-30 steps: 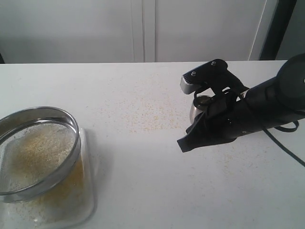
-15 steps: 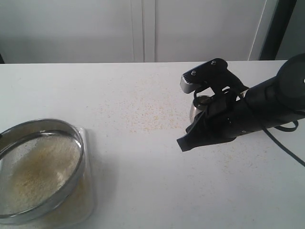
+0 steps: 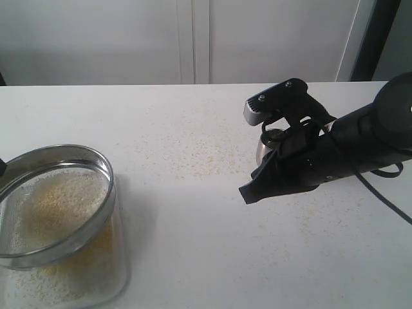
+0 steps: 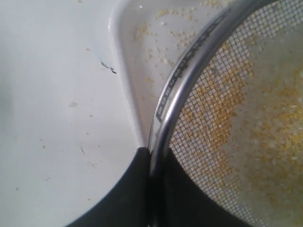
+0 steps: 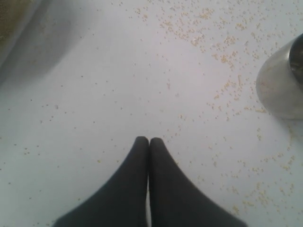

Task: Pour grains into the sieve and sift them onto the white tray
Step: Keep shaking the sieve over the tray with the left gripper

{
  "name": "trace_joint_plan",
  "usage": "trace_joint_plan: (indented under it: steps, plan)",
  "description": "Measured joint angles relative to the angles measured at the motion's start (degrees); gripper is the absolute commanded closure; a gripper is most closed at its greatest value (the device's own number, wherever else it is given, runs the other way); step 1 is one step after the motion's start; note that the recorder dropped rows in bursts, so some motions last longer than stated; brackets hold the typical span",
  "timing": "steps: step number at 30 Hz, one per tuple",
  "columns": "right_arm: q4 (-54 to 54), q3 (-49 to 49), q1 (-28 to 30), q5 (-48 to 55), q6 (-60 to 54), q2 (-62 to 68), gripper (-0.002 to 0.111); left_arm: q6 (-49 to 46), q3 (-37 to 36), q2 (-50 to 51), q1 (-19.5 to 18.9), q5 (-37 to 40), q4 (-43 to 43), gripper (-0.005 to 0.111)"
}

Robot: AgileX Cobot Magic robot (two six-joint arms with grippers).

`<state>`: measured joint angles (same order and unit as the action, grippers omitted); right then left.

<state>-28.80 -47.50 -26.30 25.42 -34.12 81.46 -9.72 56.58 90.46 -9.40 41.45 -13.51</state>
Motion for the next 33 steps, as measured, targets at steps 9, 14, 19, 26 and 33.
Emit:
trace_joint_plan:
  steps: [9,14,19,26,33]
  plan:
    - [0.0,0.0,0.0,0.0,0.0,0.0,0.108,-10.29,0.0,0.0,-0.56,3.68,0.27,0.107]
    - [0.0,0.0,0.0,0.0,0.0,0.0,0.108,-2.88,0.12,0.0,-1.93,-0.5,-0.71,0.107]
    - [0.0,0.0,0.0,0.0,0.0,0.0,0.108,-20.66,0.12,0.0,-1.93,4.54,0.45,0.107]
    - [0.0,0.0,0.0,-0.09,0.0,0.0,0.108,-1.44,0.12,0.0,-1.93,1.49,-0.31,0.107]
    - [-0.4,0.0,0.0,-0.09,0.0,0.0,0.108,-22.4,0.12,0.29,-1.48,5.91,-0.46,0.107]
